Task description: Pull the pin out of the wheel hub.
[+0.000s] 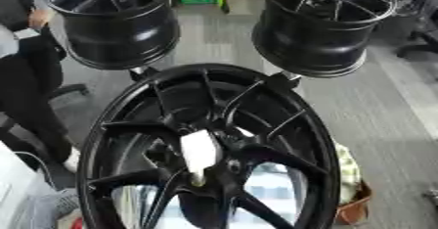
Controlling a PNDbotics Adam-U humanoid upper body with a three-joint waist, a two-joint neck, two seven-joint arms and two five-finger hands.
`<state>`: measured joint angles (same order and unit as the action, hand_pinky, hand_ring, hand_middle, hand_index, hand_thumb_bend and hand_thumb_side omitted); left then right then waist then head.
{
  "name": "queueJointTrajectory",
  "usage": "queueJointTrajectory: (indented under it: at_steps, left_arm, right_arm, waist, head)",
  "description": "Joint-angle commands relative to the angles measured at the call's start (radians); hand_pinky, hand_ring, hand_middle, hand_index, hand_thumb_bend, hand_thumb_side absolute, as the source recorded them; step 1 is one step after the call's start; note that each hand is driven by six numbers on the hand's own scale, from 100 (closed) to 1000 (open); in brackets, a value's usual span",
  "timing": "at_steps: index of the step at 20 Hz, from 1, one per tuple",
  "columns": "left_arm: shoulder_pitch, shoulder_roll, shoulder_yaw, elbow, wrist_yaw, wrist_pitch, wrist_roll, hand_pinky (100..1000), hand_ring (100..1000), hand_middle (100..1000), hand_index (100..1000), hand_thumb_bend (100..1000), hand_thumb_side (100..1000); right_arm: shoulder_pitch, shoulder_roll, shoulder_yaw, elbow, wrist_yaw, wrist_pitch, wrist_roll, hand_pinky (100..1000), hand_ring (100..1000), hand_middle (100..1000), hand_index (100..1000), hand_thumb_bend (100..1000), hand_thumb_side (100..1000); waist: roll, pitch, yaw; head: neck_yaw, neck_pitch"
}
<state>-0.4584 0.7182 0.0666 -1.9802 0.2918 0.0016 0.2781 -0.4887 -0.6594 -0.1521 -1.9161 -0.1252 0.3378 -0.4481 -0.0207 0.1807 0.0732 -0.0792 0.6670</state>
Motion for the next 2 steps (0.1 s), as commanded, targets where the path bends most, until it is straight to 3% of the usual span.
queueJointTrajectory:
  at_steps: [1, 2]
  left_arm:
    - [0.016, -0.044, 0.027, -0.02, -0.035, -0.065, 0.007, 750, 748, 665, 828, 154, 580]
    - [0.03, -0.063, 0.03, -0.02, -0.045, -0.077, 0.01, 749, 747, 663, 830, 161, 585]
  right_arm:
    - [-0.015, -0.033, -0.006, -0.029, 0.007, -0.006, -0.001, 786, 665, 561, 723, 477, 303]
    - [-0.015, -0.033, -0.007, -0.031, 0.008, -0.006, -0.002, 785, 666, 562, 723, 478, 302]
  waist:
    - [0.0, -0.01, 0.001]
    - [-0.002, -0.01, 0.002]
  head:
    - [-0.002, 0.002]
    - [-0.003, 0.003]
